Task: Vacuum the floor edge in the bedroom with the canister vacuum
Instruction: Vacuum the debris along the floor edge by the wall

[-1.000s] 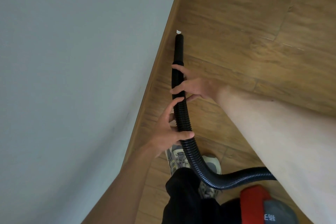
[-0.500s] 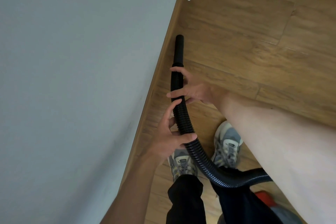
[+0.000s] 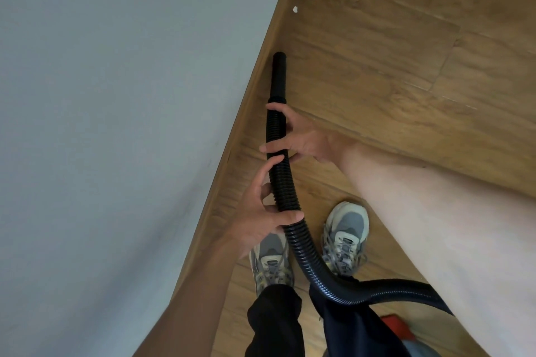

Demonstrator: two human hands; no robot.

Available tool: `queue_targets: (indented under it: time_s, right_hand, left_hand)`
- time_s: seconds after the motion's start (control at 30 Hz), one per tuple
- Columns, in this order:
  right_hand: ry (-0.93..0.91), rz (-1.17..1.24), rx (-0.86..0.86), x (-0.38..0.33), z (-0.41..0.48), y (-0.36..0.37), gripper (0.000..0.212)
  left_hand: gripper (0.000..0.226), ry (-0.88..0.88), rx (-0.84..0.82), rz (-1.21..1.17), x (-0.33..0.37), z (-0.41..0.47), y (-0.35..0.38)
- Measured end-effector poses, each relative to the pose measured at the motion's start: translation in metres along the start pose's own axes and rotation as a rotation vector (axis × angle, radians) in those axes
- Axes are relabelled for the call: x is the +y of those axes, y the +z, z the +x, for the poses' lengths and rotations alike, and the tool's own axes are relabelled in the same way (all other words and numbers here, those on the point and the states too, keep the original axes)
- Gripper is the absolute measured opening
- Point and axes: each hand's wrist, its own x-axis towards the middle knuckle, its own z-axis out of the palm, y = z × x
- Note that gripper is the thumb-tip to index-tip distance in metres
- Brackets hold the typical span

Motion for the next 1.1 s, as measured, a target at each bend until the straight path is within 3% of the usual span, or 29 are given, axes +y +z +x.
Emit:
queue_targets:
  time_s: [0.33,1.1]
  right_hand:
    - [0.023,0.005,-0.079,-0.009,-0.006,-0.033,0.094]
    - [0.008,-0.128,-0.051,-0.037,0.006,-0.089,0.087]
  left_hand:
    - [0.098,-0.009,-0.002,-0.005,0.017,0.005,0.02]
    - [0.094,-0.08,-0.067,-0.061,0.057,0.05,0.047]
